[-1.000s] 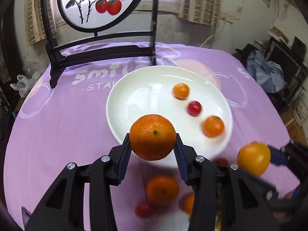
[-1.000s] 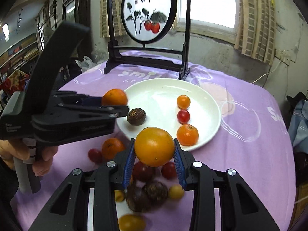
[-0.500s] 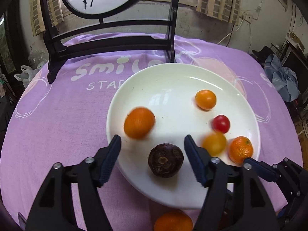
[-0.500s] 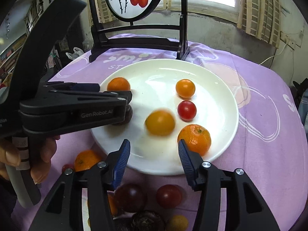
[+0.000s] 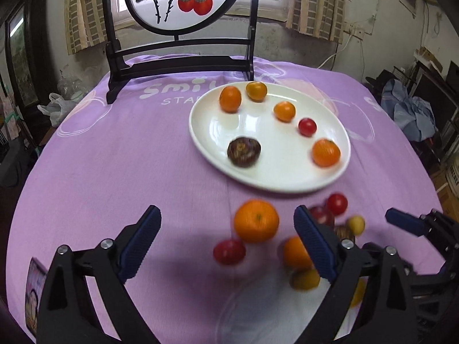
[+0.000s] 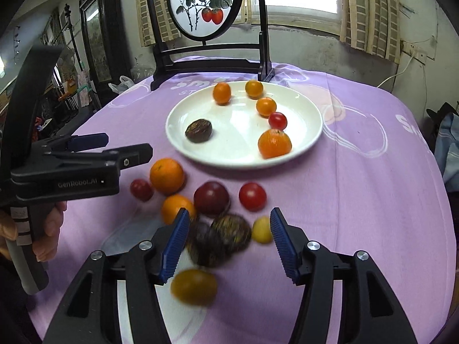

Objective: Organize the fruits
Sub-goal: 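Grasp a yellow plum with the right gripper while the left gripper grasps a red tomato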

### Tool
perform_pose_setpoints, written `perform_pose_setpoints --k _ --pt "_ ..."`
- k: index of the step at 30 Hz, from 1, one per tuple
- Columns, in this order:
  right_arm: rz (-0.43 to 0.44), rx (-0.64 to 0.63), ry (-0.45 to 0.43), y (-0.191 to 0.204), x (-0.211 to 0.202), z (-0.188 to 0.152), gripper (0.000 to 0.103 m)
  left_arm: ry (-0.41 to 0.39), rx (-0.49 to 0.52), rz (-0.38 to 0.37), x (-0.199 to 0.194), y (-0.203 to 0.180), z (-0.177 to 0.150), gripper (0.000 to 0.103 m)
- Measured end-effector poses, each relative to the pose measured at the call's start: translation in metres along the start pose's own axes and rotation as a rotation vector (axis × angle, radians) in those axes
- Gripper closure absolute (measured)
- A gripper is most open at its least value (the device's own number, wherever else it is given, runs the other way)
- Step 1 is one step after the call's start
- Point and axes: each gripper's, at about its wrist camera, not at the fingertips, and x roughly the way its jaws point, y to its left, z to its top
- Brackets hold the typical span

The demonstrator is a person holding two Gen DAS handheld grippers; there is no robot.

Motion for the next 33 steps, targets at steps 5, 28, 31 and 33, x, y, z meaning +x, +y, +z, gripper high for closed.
perform_pose_setpoints --k 5,28,31,33 --pt "0.004 -0.012 0.008 0.012 -0.017 -0.029 0.041 -0.007 0.012 -0.002 -0.018 -0.002 -0.035 0.009" --pt "-0.077 0.024 0.144 0.045 0.028 -0.05 0.048 0.04 -0.03 -0.004 0.006 0.025 -0.06 0.009" --pt "-0.098 0.037 0.138 0.041 0.026 -0.05 0.06 0.054 -0.04 -0.021 0.009 0.025 -0.061 0.009" --pt "-0.095 0.042 0.131 0.039 0.025 -0.051 0.06 0.061 -0.039 -0.029 0.01 0.024 -0.061 0.009"
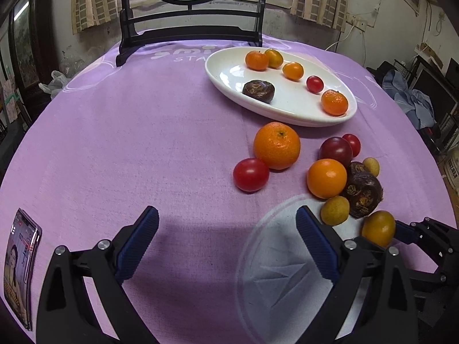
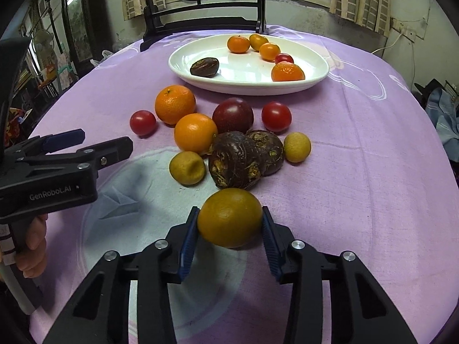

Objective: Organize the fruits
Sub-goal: 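Grasp a yellow plum with the right gripper while the left gripper grasps a red tomato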

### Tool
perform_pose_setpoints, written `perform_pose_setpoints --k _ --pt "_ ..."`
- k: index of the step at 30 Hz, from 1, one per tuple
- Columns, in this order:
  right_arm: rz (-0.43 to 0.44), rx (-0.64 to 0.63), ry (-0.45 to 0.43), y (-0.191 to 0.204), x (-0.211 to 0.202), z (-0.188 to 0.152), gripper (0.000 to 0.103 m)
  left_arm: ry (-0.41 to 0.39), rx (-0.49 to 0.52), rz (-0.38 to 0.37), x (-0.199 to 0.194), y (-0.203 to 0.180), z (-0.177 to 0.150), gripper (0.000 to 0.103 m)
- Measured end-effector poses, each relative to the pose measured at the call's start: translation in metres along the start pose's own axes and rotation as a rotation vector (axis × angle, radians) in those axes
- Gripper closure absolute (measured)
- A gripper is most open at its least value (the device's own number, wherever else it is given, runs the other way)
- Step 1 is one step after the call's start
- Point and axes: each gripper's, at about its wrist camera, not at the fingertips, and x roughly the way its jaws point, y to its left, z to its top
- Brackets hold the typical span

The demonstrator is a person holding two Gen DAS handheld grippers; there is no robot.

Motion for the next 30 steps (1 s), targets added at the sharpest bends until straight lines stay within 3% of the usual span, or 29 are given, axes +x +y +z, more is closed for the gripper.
perform_pose_setpoints --k 10,19,25,30 --pt "0.036 -0.024 -0.02 -0.001 -0.014 -0.013 0.061 0.004 0.03 0.026 0.007 -0.005 -0.002 0.009" --pt "0.08 0.015 -0.089 -0.019 -0.034 -0.019 0.061 0.034 0.049 0.111 0.024 -0.011 -0.003 0.011" --pt "0.1 0.012 -0.105 -0.022 -0.039 -0.021 0.061 0.026 0.058 0.088 0.032 -0.018 0.015 0.041" --pt "0.096 0.008 -0.117 -0.022 -0.04 -0.022 0.061 0.016 0.081 0.045 0.036 -0.028 0.022 0.073"
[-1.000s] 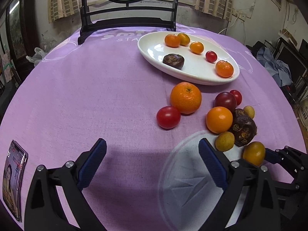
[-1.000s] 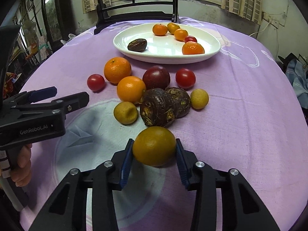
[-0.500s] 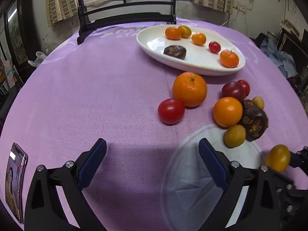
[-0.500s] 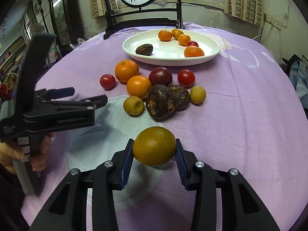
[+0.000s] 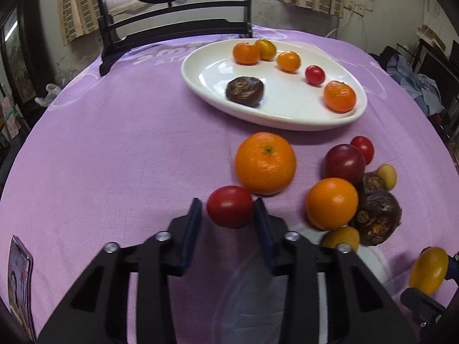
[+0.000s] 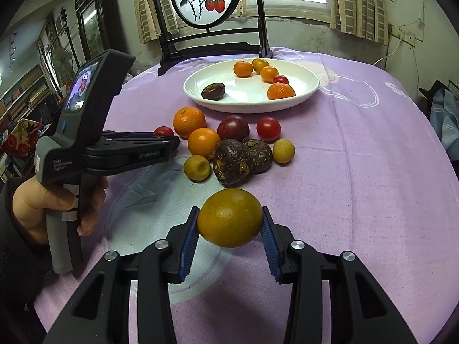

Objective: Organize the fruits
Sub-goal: 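Grasp a yellow plum with the right gripper while the left gripper grasps a red tomato, then carry both fruits over the white plate and open both grippers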

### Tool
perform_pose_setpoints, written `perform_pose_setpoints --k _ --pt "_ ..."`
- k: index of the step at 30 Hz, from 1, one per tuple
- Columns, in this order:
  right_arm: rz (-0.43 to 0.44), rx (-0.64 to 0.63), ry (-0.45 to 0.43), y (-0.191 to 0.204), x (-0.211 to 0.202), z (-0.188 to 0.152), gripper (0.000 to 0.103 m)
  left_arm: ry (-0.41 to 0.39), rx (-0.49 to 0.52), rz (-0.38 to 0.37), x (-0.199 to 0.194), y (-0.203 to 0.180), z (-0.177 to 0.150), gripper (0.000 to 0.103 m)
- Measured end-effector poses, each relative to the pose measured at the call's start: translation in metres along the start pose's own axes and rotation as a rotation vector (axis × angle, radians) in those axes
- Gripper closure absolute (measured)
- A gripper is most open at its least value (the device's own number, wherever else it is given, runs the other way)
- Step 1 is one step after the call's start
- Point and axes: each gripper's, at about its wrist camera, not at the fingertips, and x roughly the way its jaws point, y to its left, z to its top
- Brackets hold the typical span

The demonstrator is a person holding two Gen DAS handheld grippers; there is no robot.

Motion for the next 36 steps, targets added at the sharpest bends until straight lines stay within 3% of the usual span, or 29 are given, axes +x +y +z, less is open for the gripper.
perform_pose_setpoints --k 5,13,18,22,26,30,36 --pt "-0.01 0.001 -0.009 -0.001 0.0 0.0 0.061 0.016 0.002 -0.025 -0.01 -0.001 -0.006 0.073" --pt "-0.04 0.019 -0.042 -0.002 -0.006 0.003 0.061 -0.069 0.036 -0.1 -0.069 0.002 -0.012 0.073" --pt "-0.052 -0.004 -0.096 0.001 -0.024 0.022 0.061 -0.132 0.055 -0.15 -0.102 0.001 0.005 0.073" --pt "-0.07 -0.073 -0.167 0.006 -0.037 0.056 0.061 -0.174 0.074 -0.161 -0.11 -0.005 0.034 0.073" --pt "-0.061 -0.102 -0.211 0.007 -0.027 0.093 0.061 -0.177 0.041 -0.152 -0.092 -0.005 0.068 0.073" --pt "-0.049 -0.083 -0.192 0.003 0.002 0.117 0.061 -0.151 -0.007 -0.075 -0.045 0.001 0.106 0.073" --pt "-0.07 -0.082 -0.088 -0.005 0.063 0.138 0.061 -0.046 -0.042 -0.029 0.023 0.005 0.132 0.073"
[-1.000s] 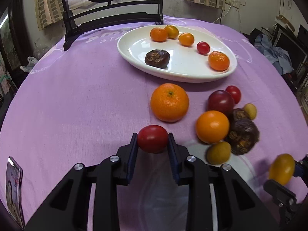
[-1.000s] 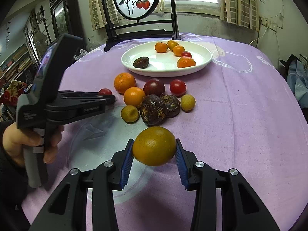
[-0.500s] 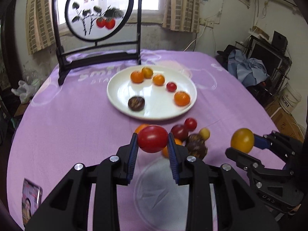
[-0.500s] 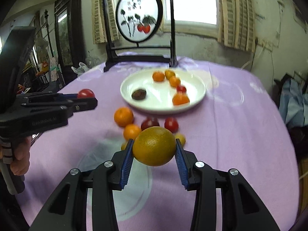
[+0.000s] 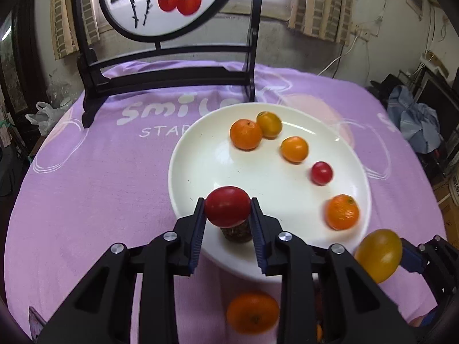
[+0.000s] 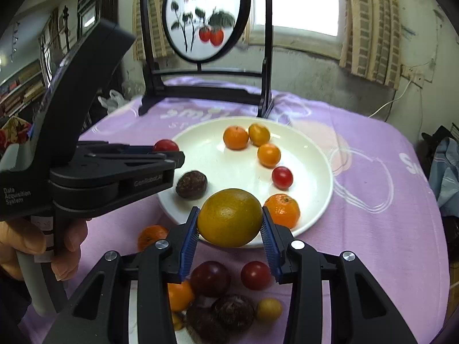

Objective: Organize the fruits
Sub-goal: 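Carry both fruits over the white plate and open both grippers, then reach the right gripper to a dark brown fruit and close on it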

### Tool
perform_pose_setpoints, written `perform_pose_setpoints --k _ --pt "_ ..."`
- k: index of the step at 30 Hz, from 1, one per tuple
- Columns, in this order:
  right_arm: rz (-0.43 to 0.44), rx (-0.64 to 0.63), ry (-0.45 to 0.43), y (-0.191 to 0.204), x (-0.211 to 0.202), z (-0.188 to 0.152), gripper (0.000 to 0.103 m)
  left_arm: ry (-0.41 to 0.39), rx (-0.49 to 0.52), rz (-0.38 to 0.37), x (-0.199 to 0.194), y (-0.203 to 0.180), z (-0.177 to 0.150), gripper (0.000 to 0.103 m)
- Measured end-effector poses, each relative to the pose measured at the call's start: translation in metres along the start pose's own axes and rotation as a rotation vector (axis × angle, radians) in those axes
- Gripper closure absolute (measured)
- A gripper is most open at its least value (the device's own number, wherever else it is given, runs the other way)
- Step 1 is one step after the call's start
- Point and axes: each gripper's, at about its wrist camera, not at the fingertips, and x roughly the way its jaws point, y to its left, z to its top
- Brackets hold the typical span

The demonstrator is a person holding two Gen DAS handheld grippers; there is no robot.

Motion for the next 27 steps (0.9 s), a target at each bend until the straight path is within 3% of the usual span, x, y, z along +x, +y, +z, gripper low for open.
perform_pose_setpoints --k 5,7,8,11,21,27 --pt "0.006 0.028 0.08 -0.004 0.035 -0.001 0.06 0.045 -0.014 0.013 0.029 0.001 0.004 0.07" --pt "0.025 0.068 0.097 -0.009 0.041 -0.002 0.057 0.055 -0.019 0.017 0.036 0.0 0.005 0.05" --pt "0.04 0.079 0.096 -0.01 0.042 -0.002 0.049 0.049 -0.019 0.028 0.036 0.0 0.004 0.04" --pt "0.033 0.086 0.065 -0.012 0.036 -0.003 0.046 0.034 -0.008 0.055 0.031 -0.003 0.002 0.035" --pt "0.035 0.083 0.02 -0.017 -0.013 -0.023 0.042 -0.076 -0.018 0.072 -0.049 -0.009 -0.018 0.013" --pt "0.039 0.11 0.022 -0.02 -0.047 -0.051 0.04 -0.105 0.028 0.031 -0.094 -0.023 -0.06 0.01"
